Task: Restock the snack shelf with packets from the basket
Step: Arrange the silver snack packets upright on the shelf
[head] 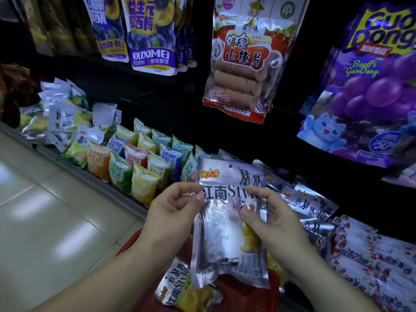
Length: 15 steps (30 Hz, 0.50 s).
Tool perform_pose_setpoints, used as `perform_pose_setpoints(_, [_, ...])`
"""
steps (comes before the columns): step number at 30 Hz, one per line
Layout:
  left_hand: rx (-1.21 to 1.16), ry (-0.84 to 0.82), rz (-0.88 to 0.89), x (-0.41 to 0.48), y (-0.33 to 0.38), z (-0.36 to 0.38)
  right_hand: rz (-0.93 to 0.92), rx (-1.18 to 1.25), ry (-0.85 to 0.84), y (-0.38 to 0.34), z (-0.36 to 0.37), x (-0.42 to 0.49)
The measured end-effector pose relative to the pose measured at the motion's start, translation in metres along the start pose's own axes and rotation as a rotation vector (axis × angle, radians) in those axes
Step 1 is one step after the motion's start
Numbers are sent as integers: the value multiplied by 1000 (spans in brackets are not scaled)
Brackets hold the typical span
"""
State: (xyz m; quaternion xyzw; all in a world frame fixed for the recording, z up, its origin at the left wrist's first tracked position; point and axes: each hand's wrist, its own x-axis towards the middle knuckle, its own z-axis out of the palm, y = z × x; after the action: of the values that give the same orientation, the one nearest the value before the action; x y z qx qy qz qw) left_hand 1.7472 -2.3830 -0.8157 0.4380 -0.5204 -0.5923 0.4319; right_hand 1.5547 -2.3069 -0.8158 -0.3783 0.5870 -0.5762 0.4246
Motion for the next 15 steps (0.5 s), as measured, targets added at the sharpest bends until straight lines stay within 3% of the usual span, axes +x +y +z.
perform_pose_setpoints(6, [-205, 38, -169, 6, 7, -3, 32, 126, -160, 1, -1, -3])
perform_pose_setpoints(9, [-27, -61, -107, 3, 6, -6, -27, 10, -56, 1, 0, -3])
perform_pose_setpoints(12, [131, -284, -123, -4, 4, -6, -72, -91, 59, 0, -4, -1])
perform_pose_setpoints(15, [173, -347, -128, -11, 4, -3, -59, -49, 30, -3, -11, 1])
